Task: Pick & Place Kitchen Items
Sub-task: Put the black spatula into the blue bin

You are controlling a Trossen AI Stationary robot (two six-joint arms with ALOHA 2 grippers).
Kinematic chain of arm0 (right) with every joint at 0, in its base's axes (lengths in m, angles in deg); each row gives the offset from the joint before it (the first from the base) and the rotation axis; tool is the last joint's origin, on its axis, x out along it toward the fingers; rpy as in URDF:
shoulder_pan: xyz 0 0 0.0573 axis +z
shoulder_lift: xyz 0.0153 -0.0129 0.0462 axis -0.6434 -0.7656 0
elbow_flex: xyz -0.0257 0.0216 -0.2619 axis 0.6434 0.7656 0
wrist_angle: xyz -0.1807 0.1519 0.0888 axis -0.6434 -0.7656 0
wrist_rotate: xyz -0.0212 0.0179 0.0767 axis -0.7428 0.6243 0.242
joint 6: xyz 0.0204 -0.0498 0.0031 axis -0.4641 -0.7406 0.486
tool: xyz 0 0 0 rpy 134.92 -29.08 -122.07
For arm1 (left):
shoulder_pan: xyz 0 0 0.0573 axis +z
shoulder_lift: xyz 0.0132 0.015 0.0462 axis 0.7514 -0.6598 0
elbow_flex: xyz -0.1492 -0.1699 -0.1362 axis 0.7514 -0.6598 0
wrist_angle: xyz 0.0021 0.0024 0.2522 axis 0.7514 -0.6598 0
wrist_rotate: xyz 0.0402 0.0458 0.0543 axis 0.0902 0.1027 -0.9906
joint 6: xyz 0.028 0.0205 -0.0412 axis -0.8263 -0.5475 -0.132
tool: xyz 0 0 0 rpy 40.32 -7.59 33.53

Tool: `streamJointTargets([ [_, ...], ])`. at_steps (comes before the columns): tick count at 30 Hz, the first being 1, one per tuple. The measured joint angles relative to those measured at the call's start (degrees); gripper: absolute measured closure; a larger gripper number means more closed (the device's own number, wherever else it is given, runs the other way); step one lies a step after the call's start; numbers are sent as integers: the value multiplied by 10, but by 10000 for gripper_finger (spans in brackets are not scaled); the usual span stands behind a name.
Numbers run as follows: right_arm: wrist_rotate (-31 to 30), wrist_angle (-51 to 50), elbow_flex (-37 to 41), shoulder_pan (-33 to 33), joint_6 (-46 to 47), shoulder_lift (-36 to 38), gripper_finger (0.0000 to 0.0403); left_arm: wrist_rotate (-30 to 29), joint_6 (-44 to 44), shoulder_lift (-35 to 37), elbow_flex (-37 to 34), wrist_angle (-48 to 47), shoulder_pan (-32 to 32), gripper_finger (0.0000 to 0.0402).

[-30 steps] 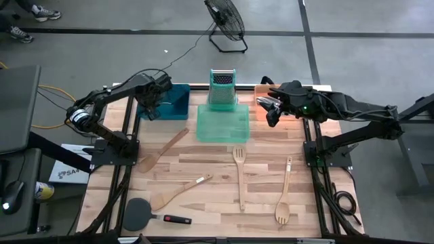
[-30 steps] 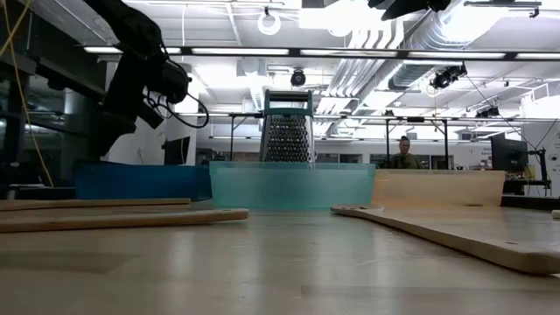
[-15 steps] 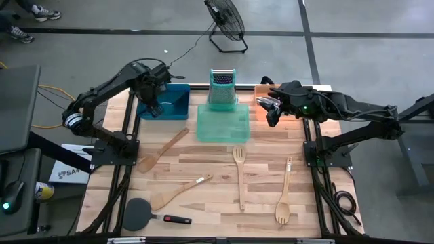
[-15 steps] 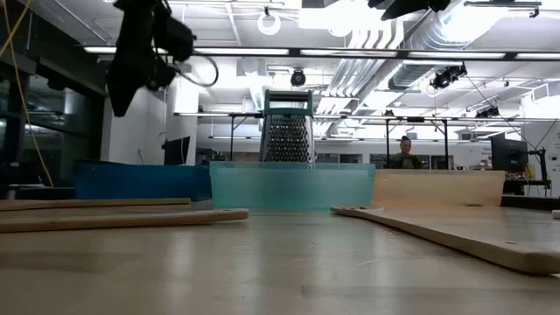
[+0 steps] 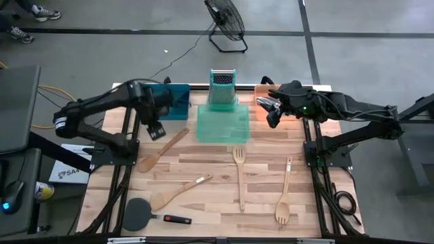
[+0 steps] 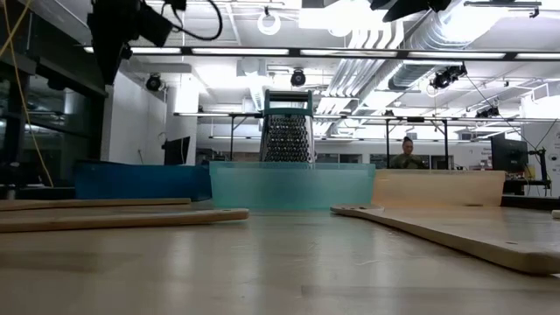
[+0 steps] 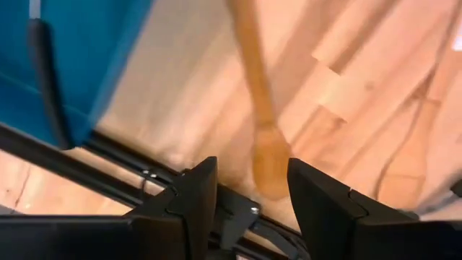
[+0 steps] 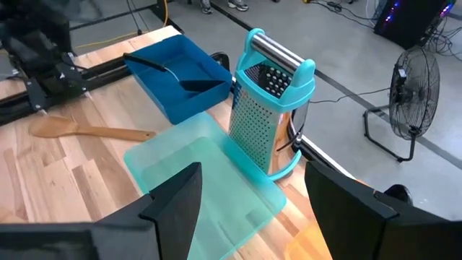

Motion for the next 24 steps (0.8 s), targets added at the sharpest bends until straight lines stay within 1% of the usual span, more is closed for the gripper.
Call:
streamJointTargets([
  [4,10,-3,0,0,-4,0,165,5,49,0,0,0,-79,236],
  [8,18,-4,0,0,-9,0,165,29,104,0,0,1,-154,236],
  [13,18,-5,0,0,-11,0,165,34,225,0,0,6,-242,236],
  [17,18,-4,0,0,-21,0,165,32,308,0,0,39,-316,236],
  [20,25,-5,0,0,-26,0,165,32,336,-4,0,81,-367,236],
  [24,33,-4,0,0,-38,0,165,22,339,-17,0,121,-426,236],
])
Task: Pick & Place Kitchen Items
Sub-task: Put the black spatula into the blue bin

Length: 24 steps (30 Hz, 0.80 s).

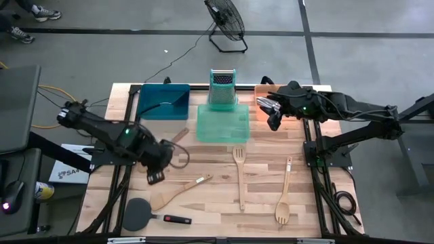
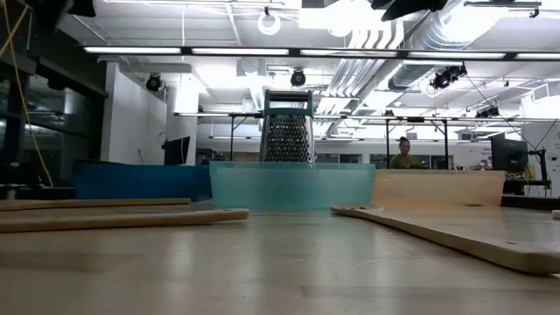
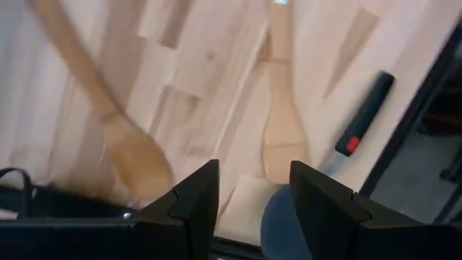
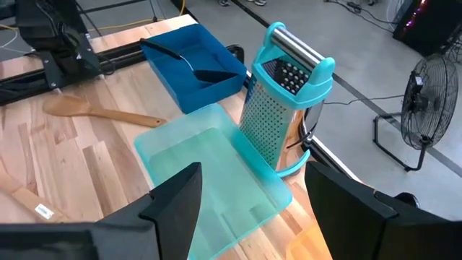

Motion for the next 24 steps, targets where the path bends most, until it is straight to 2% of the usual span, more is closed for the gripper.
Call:
streamJointTargets([
  [8,1,-3,0,0,0,0,165,-6,-1,-58,0,33,-79,236],
  [17,1,-27,0,0,19,0,165,-9,-2,-128,-1,78,-124,236],
  [21,1,-26,0,0,18,0,165,-38,-2,-154,-1,96,-152,231],
  [24,1,-27,0,0,15,0,165,-65,0,-169,-1,115,-178,213],
])
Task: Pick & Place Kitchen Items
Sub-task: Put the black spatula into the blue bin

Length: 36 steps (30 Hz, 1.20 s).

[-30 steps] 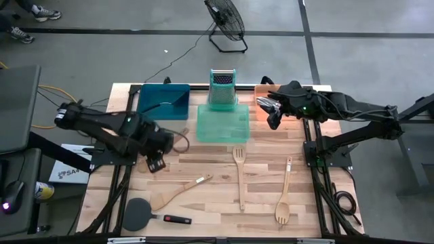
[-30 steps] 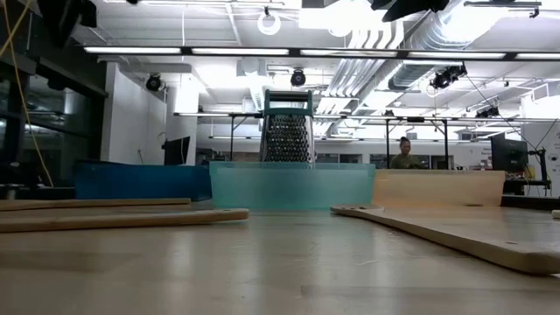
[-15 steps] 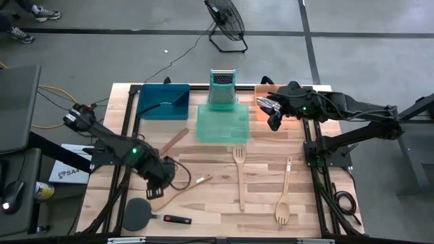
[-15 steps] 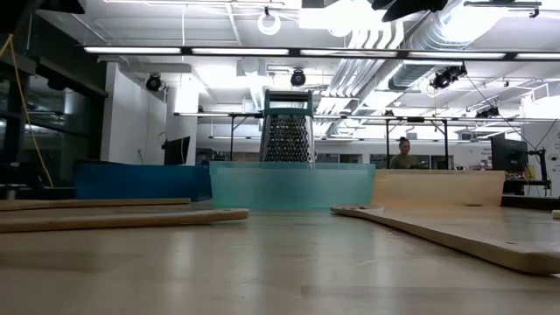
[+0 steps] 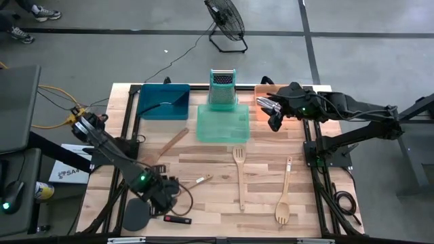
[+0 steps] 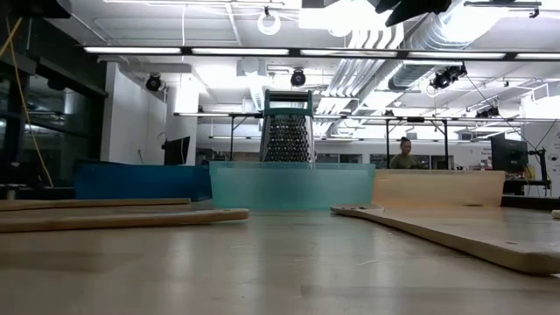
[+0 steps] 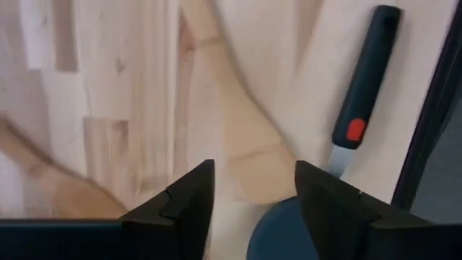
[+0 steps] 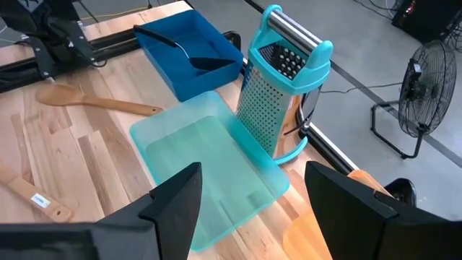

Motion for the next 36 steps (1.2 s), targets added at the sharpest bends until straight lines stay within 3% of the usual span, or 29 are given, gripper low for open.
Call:
streamJointTargets([
  [11,0,-2,0,0,1,0,165,-15,2,-35,0,75,-69,104],
  [26,14,-3,0,0,19,0,165,2,-2,-135,0,112,-79,101],
  [36,14,-2,0,0,30,0,165,60,-55,-165,0,147,-91,101],
])
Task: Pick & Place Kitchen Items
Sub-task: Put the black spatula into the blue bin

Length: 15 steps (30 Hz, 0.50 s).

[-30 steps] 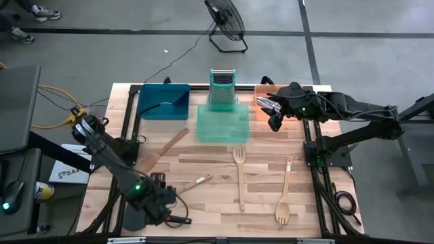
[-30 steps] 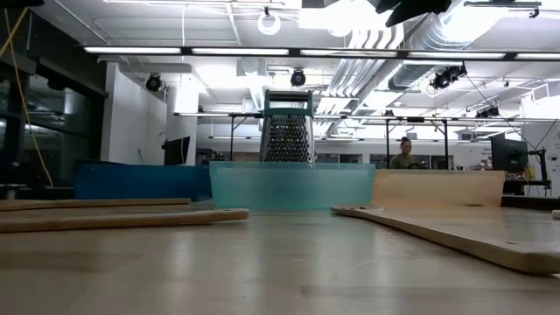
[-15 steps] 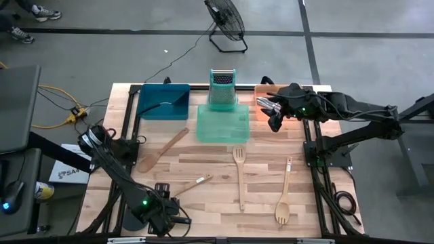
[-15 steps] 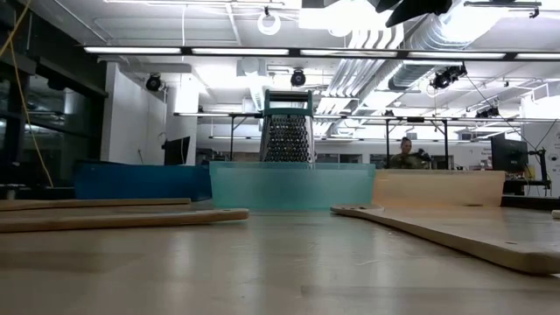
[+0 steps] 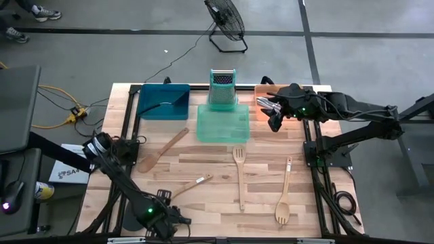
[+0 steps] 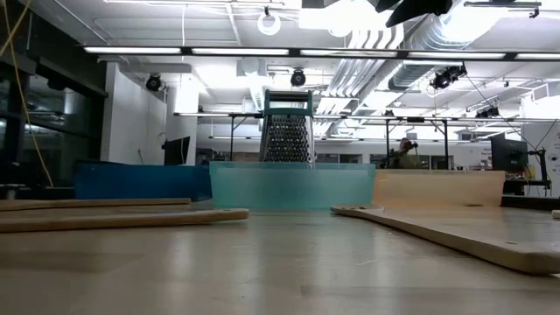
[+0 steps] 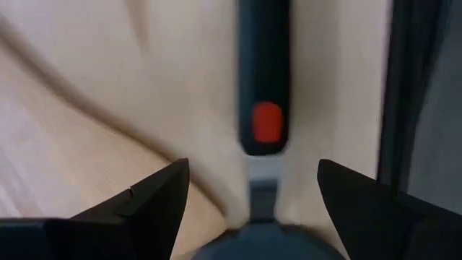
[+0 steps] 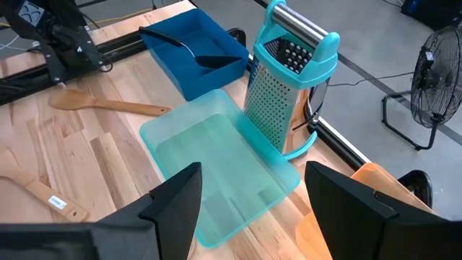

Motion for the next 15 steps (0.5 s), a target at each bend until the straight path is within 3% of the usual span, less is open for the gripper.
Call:
streamJointTargets([
  [15,15,-4,0,0,0,0,165,-4,-27,-5,-51,55,-10,116],
])
